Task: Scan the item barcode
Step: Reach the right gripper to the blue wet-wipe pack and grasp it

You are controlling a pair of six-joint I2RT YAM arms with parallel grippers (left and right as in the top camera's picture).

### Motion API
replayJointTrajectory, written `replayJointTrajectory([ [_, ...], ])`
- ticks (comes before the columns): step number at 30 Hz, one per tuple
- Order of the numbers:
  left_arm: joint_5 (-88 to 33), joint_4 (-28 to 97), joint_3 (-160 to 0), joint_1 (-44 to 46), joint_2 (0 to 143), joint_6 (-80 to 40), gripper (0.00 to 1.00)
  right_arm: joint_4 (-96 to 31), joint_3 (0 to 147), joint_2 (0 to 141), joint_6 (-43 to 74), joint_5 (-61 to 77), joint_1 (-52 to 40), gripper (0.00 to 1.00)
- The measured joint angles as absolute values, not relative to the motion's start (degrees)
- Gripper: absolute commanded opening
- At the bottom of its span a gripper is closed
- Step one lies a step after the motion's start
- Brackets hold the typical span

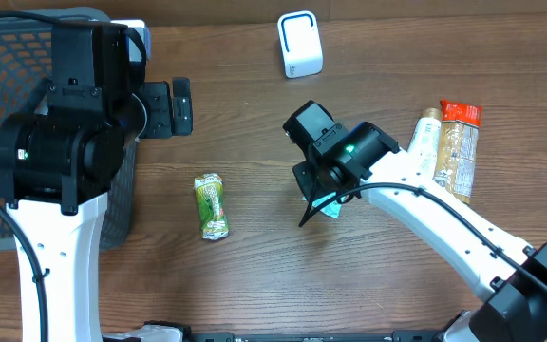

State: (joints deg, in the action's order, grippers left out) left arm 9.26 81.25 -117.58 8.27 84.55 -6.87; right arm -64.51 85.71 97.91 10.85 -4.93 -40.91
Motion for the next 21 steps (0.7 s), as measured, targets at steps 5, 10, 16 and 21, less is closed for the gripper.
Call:
replayJointTrajectory([
  [5, 9.3, 81.3, -117.6, 8.3, 84.6, -6.9, 1.0, -63.9, 85.7, 98.3, 14.2, -3.4, -40.0, 0.72],
  [10, 9.3, 81.3, -117.6, 8.3, 84.6, -6.9, 1.0, -63.0, 85.7, 98.4, 17.4, 0.6, -33.3, 0.69],
  [16, 9.3, 81.3, -117.6, 8.3, 84.6, -6.9, 1.0, -55.5, 85.7, 101.8, 3.7, 7.8, -21.4, 0.7],
  [21, 9.3, 81.3, -117.6, 8.3, 84.6, -6.9, 1.0, -52.7, 85.7, 108.7, -13.1, 14.0, -16.8, 0.7],
])
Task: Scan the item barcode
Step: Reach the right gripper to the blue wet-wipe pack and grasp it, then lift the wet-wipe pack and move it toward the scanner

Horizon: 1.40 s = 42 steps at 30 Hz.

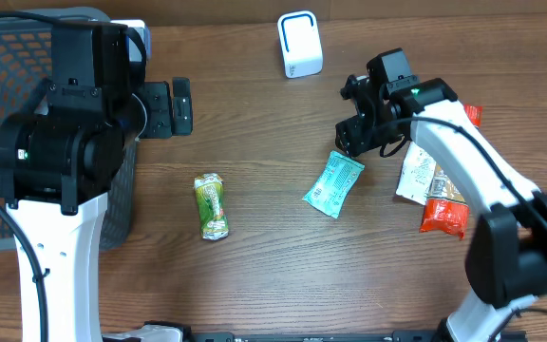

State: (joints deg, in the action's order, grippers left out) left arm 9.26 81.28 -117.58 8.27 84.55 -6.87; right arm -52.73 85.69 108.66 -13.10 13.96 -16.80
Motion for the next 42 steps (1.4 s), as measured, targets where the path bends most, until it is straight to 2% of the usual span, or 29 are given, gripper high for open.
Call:
replayJointTrajectory([
  [8, 9.3, 81.3, -117.6, 8.3, 84.6, -6.9, 1.0, -49.9, 85.7, 116.9, -22.6, 18.1, -15.4, 0.67],
  [13, 9.3, 81.3, -117.6, 8.3, 84.6, -6.9, 1.0, -53.1, 85.6, 119.3, -22.6, 18.7, -15.4, 0.73],
  [18, 9.3, 81.3, -117.6, 8.3, 84.6, -6.9, 1.0, -59.4, 85.5, 119.4, -18.2, 19.6, -15.4, 0.72],
  [20, 9.3, 81.3, -117.6, 8.3, 84.6, -6.9, 1.0, -61.8, 85.5, 119.4, -15.8, 21.0, -15.4, 0.79],
  [23, 9.3, 81.3, -117.6, 8.3, 84.6, -6.9, 1.0, -64.0, 85.5, 119.4, -11.1, 23.3, -15.4, 0.8],
  [31, 9.3, 81.3, -117.6, 8.3, 84.6, -6.9, 1.0, -61.9, 85.5, 119.4, -2.5, 25.0, -15.4, 0.82],
  [33, 9.3, 81.3, -117.6, 8.3, 84.6, -6.9, 1.0, -61.0, 85.5, 119.4, -2.3, 23.3, -15.0, 0.81],
  [36, 9.3, 81.3, -117.6, 8.3, 84.6, -6.9, 1.0, -59.9, 85.5, 119.4, -5.1, 20.8, -13.4, 0.73],
  [42, 9.3, 81.3, -117.6, 8.3, 84.6, -6.9, 1.0, -58.3, 85.0, 119.4, -14.3, 21.2, -12.5, 0.72],
])
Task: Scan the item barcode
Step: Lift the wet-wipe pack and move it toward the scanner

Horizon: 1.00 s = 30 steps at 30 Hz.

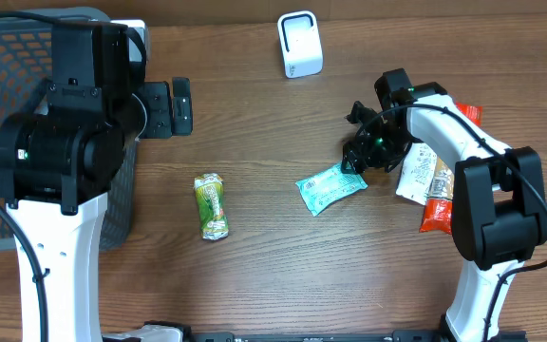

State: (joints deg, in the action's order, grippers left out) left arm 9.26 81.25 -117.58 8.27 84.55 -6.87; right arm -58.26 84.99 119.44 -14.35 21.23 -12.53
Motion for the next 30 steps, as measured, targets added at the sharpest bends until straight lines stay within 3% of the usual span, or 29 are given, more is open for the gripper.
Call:
replayJointTrajectory([
  [8, 9.3, 81.3, -117.6, 8.3, 84.6, -6.9, 1.0, -50.0, 78.4, 118.1, -18.3, 27.2, -12.7, 0.65],
  [10, 9.3, 81.3, -117.6, 8.3, 84.6, -6.9, 1.0, -47.6, 76.4, 117.2, -18.3, 28.3, -12.7, 0.58],
  [20, 9.3, 81.3, -117.6, 8.3, 84.6, -6.9, 1.0, -37.6, 67.7, 115.3, -11.2, 35.4, -12.4, 0.04],
  [30, 9.3, 81.3, -117.6, 8.3, 84.6, -6.9, 1.0, -46.7, 68.6, 116.9, -6.5, 43.0, -12.4, 0.04],
])
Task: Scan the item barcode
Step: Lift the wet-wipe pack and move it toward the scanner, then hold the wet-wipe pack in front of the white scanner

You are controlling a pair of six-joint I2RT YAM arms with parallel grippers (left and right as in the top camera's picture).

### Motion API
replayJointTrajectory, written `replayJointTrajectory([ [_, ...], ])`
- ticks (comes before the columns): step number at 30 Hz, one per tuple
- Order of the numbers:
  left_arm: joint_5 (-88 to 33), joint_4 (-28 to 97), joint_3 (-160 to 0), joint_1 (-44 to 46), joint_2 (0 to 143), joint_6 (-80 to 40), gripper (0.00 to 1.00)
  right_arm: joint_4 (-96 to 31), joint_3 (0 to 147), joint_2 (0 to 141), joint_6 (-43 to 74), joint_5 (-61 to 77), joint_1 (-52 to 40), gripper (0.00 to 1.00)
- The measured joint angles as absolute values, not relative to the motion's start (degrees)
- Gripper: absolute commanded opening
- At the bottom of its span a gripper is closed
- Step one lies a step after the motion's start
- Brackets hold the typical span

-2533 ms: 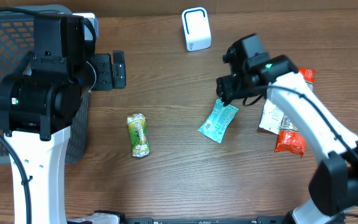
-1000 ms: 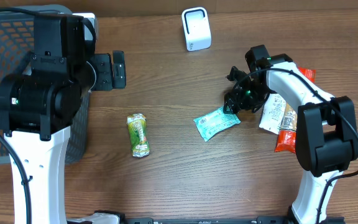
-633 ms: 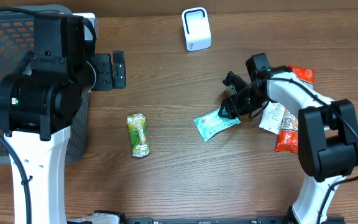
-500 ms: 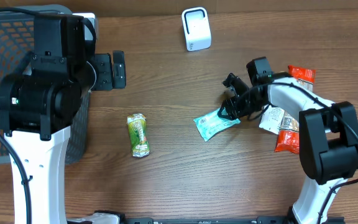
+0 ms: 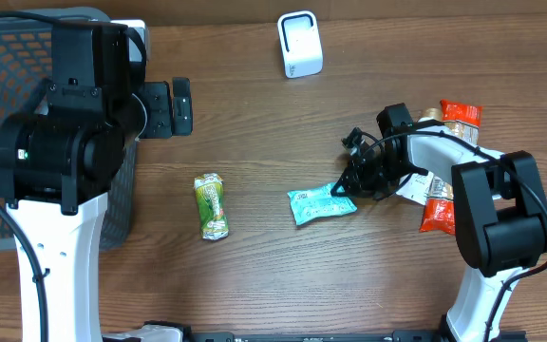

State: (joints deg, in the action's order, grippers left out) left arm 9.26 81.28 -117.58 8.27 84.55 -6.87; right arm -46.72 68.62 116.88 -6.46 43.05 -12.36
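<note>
A teal snack packet [image 5: 321,204] lies flat near the table's middle, long side roughly left to right. My right gripper [image 5: 351,186] is low at its right end and looks shut on that edge. The dark fingers blur into the arm there. The white barcode scanner [image 5: 299,44] stands at the back centre, well apart from the packet. My left gripper [image 5: 169,106] hovers at the left beside the basket, open and holding nothing.
A crumpled green packet [image 5: 211,205] lies left of centre. Several snack packs [image 5: 442,180] are piled at the right under my right arm, one of them red [image 5: 460,112]. A dark mesh basket fills the back left corner.
The right gripper has moved down and left, toward the front of the table. The teal packet has shifted with it and now lies a little lower and further left. The left arm is unchanged.
First my right gripper hung over the teal packet at the table's middle. Then it was back right, apart from the packet, which lay diagonally. Then it was at the packet's upper end, the packet turned near horizontal. Now the packet sits further front-left.
</note>
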Motion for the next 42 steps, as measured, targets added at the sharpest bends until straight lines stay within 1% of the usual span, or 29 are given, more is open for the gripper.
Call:
replayJointTrajectory([
  [6, 9.3, 81.3, -117.6, 8.3, 84.6, -6.9, 1.0, -50.7, 71.8, 114.3, -5.8, 43.8, -12.4, 0.04],
  [12, 9.3, 81.3, -117.6, 8.3, 84.6, -6.9, 1.0, -49.8, 74.3, 100.0, -2.6, 44.4, -12.3, 0.04],
  [16, 9.3, 81.3, -117.6, 8.3, 84.6, -6.9, 1.0, -49.1, 75.1, 89.2, 1.6, 41.4, -12.3, 0.04],
  [19, 9.3, 81.3, -117.6, 8.3, 84.6, -6.9, 1.0, -49.1, 75.1, 84.6, 4.5, 38.9, -12.4, 0.04],
  [25, 9.3, 81.3, -117.6, 8.3, 84.6, -6.9, 1.0, -50.0, 75.4, 82.0, 11.8, 30.0, -12.4, 0.04],
  [28, 9.3, 81.3, -117.6, 8.3, 84.6, -6.9, 1.0, -51.9, 78.6, 82.3, 14.6, 23.0, -13.4, 0.04],
  [32, 9.3, 81.3, -117.6, 8.3, 84.6, -6.9, 1.0, -52.8, 91.4, 85.5, 16.4, 9.3, -18.2, 0.04],
  [33, 9.3, 81.3, -117.6, 8.3, 84.6, -6.9, 1.0, -51.6, 96.0, 87.3, 16.1, 3.5, -20.1, 0.04],
  [35, 9.3, 81.3, -117.6, 8.3, 84.6, -6.9, 1.0, -48.3, 100.0, 89.7, 14.9, -3.0, -22.4, 0.04],
  [37, 9.3, 81.3, -117.6, 8.3, 84.6, -6.9, 0.99, -39.9, 102.7, 93.3, 11.7, -12.8, -25.6, 0.04],
  [39, 9.3, 81.3, -117.6, 8.3, 84.6, -6.9, 1.0, -31.4, 102.9, 96.9, 6.9, -19.6, -27.8, 0.04],
  [40, 9.3, 81.4, -117.6, 8.3, 84.6, -6.9, 0.99, -25.4, 103.1, 99.7, 2.5, -23.1, -28.8, 0.04],
  [41, 9.3, 81.3, -117.6, 8.3, 84.6, -6.9, 1.0, -22.8, 103.1, 101.3, -0.4, -24.6, -29.2, 0.04],
  [42, 9.3, 81.3, -117.6, 8.3, 84.6, -6.9, 1.0, -20.0, 103.1, 103.8, -6.0, -26.9, -29.8, 0.04],
])
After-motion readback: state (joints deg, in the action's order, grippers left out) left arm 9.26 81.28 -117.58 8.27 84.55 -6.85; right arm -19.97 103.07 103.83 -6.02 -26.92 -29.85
